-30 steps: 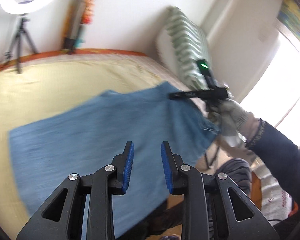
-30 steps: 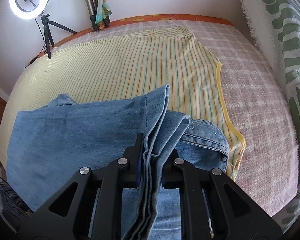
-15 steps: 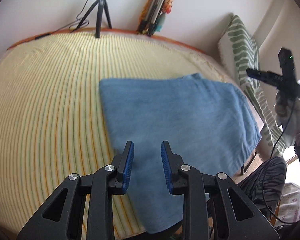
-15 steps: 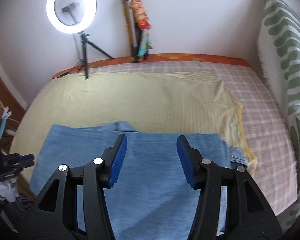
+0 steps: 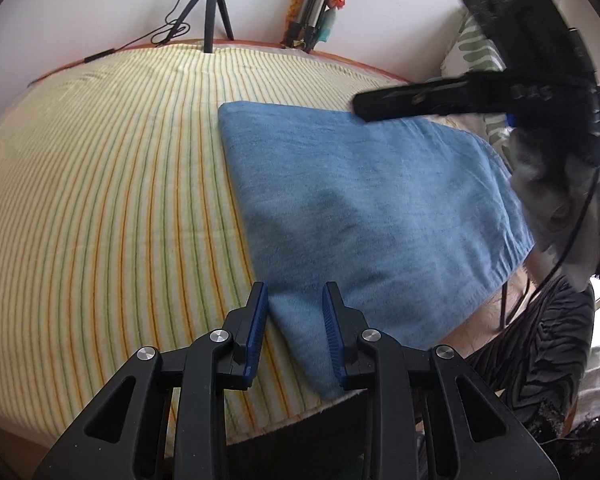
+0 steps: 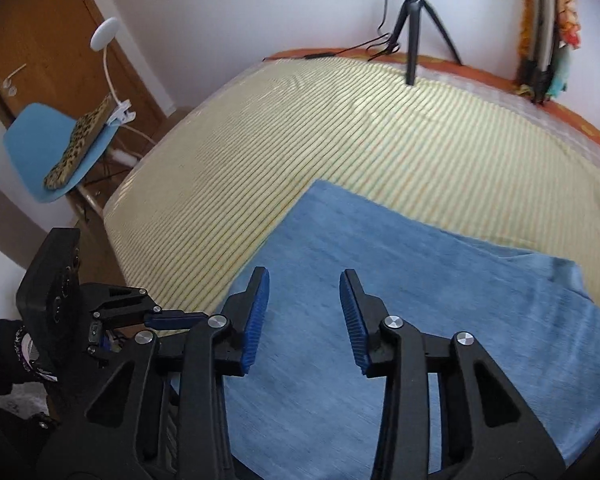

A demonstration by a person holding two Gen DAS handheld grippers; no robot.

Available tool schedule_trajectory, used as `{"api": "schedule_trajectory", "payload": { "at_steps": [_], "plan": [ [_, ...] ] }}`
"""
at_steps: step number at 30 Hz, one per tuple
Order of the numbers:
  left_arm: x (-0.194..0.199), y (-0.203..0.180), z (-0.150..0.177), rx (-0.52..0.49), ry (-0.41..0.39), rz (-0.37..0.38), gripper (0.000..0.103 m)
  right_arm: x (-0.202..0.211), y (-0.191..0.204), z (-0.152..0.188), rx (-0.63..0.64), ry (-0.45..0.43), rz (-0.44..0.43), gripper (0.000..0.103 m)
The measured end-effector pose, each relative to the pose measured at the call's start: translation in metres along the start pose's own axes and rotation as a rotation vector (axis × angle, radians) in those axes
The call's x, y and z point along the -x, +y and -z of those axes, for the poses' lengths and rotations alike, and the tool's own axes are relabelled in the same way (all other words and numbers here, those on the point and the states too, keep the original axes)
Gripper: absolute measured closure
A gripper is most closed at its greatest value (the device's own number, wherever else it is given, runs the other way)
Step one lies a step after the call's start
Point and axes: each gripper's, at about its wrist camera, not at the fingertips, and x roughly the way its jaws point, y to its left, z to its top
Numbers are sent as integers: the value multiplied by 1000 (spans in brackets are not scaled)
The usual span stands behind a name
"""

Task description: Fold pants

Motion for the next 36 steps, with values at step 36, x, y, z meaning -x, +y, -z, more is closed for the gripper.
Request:
{"api": "schedule_trajectory", "payload": {
  "at_steps": [36],
  "plan": [
    [30,-7,-2,146,-96,242,77,-110,51,-55,-80,368,269,49]
  ]
}}
